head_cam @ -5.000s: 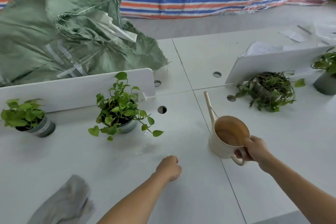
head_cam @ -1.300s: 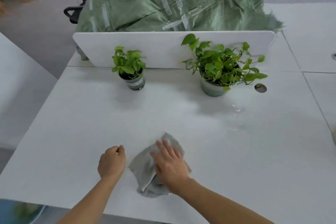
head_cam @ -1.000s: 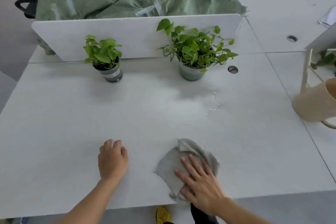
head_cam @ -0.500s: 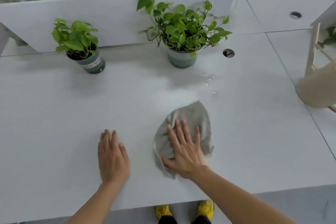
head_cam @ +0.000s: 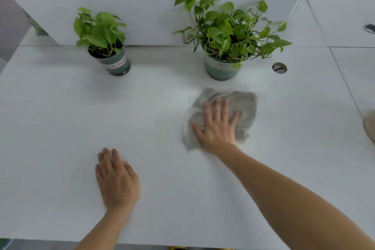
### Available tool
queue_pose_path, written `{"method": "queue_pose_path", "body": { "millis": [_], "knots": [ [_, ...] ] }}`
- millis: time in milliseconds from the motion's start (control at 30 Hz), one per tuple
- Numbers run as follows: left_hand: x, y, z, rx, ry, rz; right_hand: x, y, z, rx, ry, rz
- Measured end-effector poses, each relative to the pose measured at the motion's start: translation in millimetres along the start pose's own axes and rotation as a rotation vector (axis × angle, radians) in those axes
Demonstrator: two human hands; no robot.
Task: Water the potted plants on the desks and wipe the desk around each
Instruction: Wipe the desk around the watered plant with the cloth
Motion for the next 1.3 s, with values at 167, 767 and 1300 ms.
{"method": "queue_pose_path", "body": {
  "millis": [167, 767, 1300],
  "knots": [
    [8.9, 2.7, -5.2, -0.029, -0.057, -0.017, 19.2, 82.8, 16.3, -0.027, 0.048, -0.436],
    [157.7, 26.0, 33.9, -0.077, -0.045, 0.071, 123.6, 41.0, -12.8, 0.022, 0.045, -0.202],
    [158.2, 23.0, 38.6, -0.045, -0.123, 0.063, 195.8, -121.2, -76.8, 0.097, 0.046, 0.047]
  ]
}}
Point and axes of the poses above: each hand's wrist, its own y-axis away from the middle knuckle, its own z-axis out of the palm, x = y × z, the point moved 2 cm from there along -y, towards the middle knuckle, and after that the axes turned 13 degrees about -z, right-handed, at the moved point
